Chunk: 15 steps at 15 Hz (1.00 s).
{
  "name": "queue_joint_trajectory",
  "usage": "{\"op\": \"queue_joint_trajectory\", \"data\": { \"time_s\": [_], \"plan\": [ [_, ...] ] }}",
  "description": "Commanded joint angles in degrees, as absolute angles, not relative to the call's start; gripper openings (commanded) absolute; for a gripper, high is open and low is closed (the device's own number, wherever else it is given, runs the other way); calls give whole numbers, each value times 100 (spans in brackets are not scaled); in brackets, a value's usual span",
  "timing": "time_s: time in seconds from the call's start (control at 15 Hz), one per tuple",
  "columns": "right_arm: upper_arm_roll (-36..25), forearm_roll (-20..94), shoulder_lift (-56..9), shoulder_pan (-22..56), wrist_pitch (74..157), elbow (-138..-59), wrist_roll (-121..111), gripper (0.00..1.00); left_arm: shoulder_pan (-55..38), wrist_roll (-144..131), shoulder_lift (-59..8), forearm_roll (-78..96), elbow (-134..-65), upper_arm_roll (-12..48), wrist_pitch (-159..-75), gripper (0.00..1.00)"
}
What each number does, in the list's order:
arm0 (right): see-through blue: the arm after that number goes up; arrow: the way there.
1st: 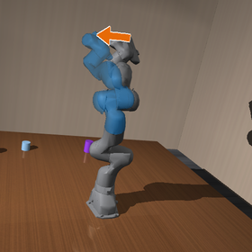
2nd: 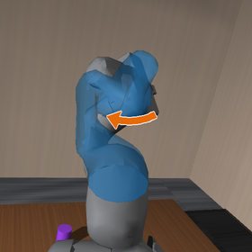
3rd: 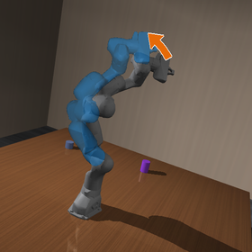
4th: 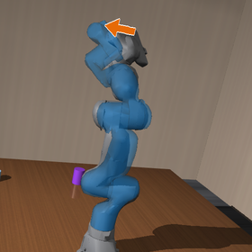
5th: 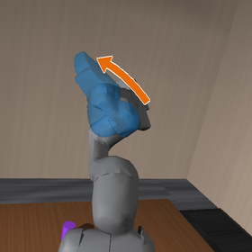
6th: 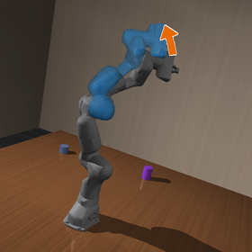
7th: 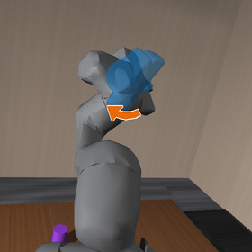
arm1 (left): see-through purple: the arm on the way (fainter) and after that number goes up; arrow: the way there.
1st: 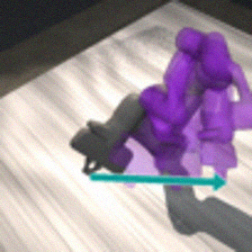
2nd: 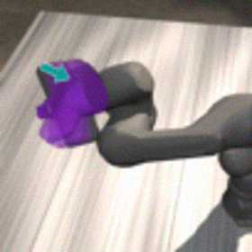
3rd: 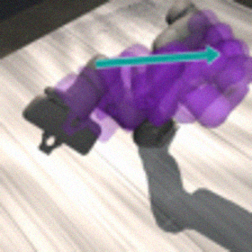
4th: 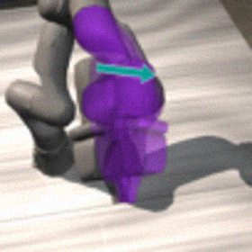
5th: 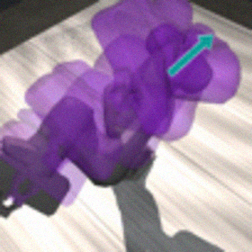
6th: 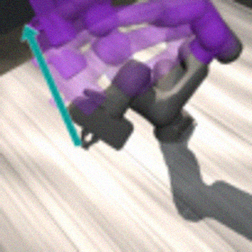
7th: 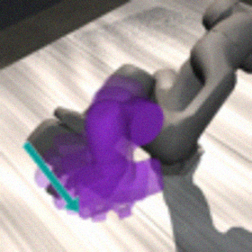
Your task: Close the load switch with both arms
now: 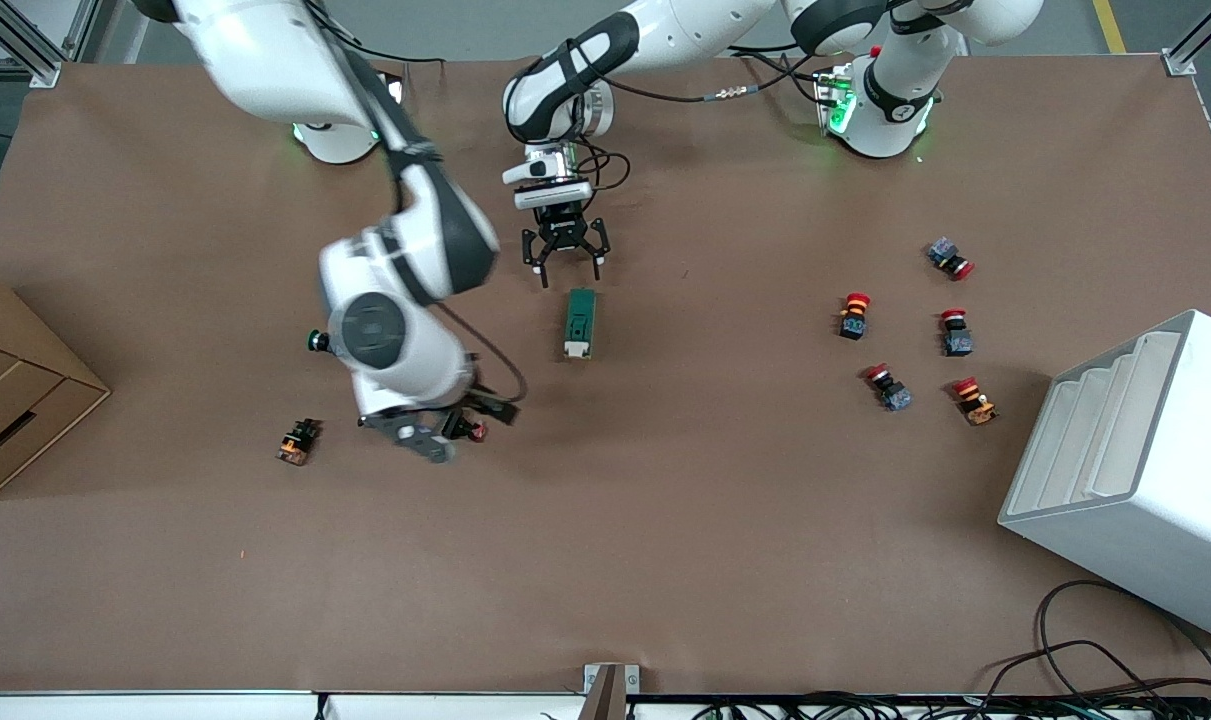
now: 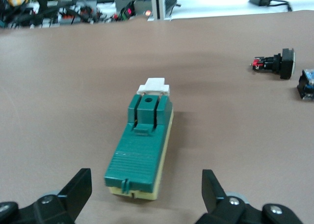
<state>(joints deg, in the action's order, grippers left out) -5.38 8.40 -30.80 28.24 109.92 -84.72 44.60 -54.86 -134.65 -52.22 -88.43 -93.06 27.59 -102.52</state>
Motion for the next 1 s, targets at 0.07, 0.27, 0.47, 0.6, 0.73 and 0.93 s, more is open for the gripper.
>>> {"op": "queue_joint_trajectory", "data": {
  "time_s": [0.07, 0.27, 0.47, 0.6, 0.73, 0.93],
  "plan": [
    [-413, 414, -2304, 1936, 10040, -8692, 2668, 100, -5458, -12685, -5212, -7983, -8544, 2760, -10345, 99],
    [-413, 106, -1865, 1224, 9502, -8675, 1034, 100, -5239, -11939, -5055, -7157, -7999, 2769, -10345, 99],
    [-404, 26, -1513, 451, 9177, -8666, -331, 100, -4835, -10795, -4615, -6242, -7840, 2769, -10345, 99],
    [-422, -43, -1328, 238, 9001, -8657, -501, 100, -4537, -10644, -4448, -5934, -7656, 2786, -10345, 99],
    [-422, -228, -1179, 141, 8650, -8483, -510, 100, -4220, -10224, -4185, -5487, -7577, 2786, -10353, 100],
    [-413, -299, -1178, 88, 8254, -7913, -492, 100, -3737, -9828, -3868, -4993, -7471, 2786, -10362, 100]
  ]
}}
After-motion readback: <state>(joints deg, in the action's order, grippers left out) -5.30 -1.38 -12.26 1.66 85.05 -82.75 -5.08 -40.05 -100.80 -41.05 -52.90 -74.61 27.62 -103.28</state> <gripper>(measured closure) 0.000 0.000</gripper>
